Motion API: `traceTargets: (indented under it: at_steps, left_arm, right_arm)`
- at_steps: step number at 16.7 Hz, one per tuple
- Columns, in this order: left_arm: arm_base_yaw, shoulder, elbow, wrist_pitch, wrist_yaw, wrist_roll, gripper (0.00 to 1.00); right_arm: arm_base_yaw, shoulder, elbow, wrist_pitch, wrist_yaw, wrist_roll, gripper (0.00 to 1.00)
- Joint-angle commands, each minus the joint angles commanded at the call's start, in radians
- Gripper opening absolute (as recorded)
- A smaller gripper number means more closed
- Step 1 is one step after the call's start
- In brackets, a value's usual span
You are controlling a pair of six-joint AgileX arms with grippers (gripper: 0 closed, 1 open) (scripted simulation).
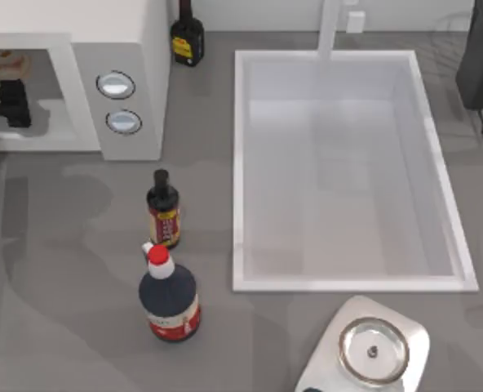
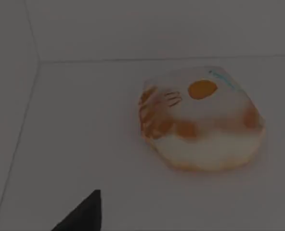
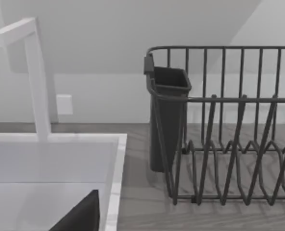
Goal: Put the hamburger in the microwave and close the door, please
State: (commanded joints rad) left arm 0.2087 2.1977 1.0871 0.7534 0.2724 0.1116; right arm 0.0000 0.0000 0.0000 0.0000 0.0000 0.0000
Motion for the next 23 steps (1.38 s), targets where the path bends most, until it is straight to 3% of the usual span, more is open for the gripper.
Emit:
traceTargets:
  at_steps: [6,10,17,23]
  left_arm:
    - [0.072,-0.228,-0.471,0.188,0.067,0.027,1.00]
    - [0.107,-0.325,-0.638,0.278,0.097,0.042,1.00]
    - [0.108,-0.347,-0.650,0.272,0.098,0.043,1.00]
    - [0.107,-0.554,-0.584,-0.023,0.095,0.041,1.00]
  right_arm:
    - [0.000,0.000,0.000,0.000,0.000,0.000,1.00]
    - [0.000,0.000,0.000,0.000,0.000,0.000,1.00]
    - [0.000,0.000,0.000,0.000,0.000,0.000,1.00]
    - [0.000,0.000,0.000,0.000,0.000,0.000,1.00]
